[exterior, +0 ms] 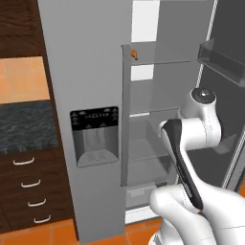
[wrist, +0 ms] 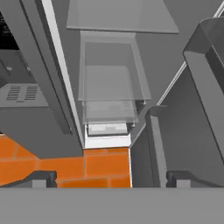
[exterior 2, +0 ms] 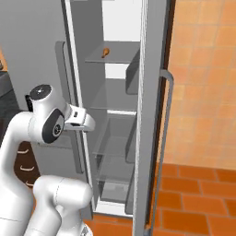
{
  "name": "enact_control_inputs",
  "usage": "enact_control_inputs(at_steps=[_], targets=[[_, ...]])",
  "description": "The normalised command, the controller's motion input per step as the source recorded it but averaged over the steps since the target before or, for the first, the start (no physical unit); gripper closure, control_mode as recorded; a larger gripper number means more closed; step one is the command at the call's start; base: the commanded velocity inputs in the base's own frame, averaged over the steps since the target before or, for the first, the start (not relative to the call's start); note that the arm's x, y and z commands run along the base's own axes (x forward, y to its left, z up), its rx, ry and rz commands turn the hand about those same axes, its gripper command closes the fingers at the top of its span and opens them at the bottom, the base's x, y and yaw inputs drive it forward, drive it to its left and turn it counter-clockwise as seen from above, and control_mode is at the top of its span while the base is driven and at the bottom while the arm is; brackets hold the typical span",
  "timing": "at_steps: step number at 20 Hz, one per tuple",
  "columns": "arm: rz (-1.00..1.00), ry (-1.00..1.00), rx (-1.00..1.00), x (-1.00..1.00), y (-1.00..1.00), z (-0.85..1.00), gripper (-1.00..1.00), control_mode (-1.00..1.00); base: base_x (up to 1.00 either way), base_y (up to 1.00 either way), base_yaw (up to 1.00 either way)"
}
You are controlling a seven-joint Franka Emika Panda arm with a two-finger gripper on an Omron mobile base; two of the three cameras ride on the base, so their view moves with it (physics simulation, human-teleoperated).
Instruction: Place one lemon and one chicken drumstick in each tupperware on the nearby counter, to pack two identical lunches.
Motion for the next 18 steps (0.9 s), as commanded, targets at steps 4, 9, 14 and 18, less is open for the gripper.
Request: enact_control_inputs(at_steps=[4, 9, 14, 18], targets=[[0.0, 0.0, 0.0, 0.0, 0.0, 0.0, -1.0, 1.0, 0.49, -0.13, 0.0], [0.0, 0.0, 0.0, 0.0, 0.0, 0.0, -1.0, 1.0, 0.55, -0.03, 0.0], [-0.01, -0.09, 0.05, 0.28, -0.27, 0.63, -1.0, -1.0, 0.08, -0.02, 0.0], [0.0, -0.38, 0.0, 0.59, -0.09, 1.0, -1.0, -1.0, 0.0, 0.0, 0.0]])
